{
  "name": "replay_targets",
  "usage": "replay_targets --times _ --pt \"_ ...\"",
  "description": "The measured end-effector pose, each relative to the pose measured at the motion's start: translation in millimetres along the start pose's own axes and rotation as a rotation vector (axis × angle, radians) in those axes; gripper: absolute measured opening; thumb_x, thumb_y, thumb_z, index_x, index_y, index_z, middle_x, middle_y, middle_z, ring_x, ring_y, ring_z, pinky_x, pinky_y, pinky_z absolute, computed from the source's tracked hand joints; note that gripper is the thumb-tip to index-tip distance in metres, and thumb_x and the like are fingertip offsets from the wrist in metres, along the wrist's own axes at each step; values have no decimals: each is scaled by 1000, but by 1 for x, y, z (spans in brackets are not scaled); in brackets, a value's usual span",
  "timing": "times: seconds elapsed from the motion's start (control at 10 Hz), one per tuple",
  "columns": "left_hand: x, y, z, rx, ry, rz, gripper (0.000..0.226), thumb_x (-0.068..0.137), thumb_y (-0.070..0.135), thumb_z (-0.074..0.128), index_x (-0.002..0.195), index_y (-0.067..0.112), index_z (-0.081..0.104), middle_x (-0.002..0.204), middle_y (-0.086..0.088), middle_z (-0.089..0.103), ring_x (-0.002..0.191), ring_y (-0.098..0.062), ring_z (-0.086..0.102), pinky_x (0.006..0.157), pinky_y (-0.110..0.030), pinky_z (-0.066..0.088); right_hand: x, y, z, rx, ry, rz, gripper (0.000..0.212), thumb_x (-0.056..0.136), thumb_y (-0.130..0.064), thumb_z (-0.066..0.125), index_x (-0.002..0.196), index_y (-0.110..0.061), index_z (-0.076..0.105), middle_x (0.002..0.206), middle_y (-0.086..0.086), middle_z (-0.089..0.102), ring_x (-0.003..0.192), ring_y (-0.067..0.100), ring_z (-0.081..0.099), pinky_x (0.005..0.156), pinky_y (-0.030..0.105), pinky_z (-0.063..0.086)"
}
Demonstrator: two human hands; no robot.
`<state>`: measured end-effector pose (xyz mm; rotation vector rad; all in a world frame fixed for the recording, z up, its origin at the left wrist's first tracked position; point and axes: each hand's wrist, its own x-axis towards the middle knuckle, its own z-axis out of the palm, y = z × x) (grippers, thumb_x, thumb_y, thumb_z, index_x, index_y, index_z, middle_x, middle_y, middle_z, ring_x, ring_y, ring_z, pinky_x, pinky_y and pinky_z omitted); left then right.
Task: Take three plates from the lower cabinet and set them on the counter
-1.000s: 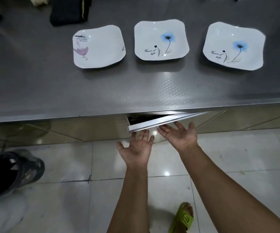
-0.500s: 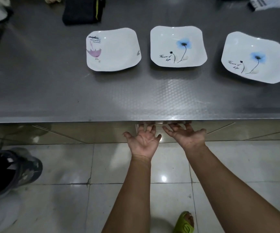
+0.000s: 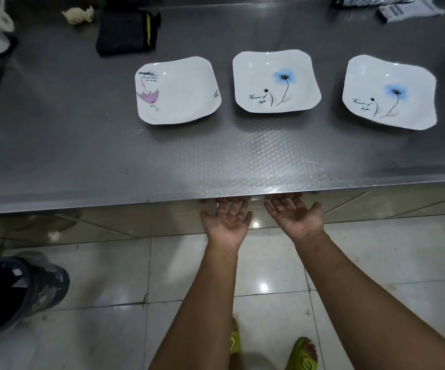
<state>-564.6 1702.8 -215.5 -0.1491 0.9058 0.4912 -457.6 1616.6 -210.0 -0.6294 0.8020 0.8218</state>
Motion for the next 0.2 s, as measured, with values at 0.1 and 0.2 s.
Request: replay_targets --times 0.1,0.2 --pt "-10 8 -10 -29 51 17 70 95 57 8 140 13 39 152 -19 36 142 -33 31 119 -47 16 -14 -3 -5 -43 51 -9 63 97 -53 14 144 -15 30 153 18 30 141 35 29 112 55 22" --pt "-42 15 -28 -84 50 12 70 96 55 10 145 10 32 151 -21 36 142 -34 32 118 -47 19 -50 -1 -22 -33 45 -16 61 98 -49 14 146 -13 26 153 18 29 142 33 27 114 53 21"
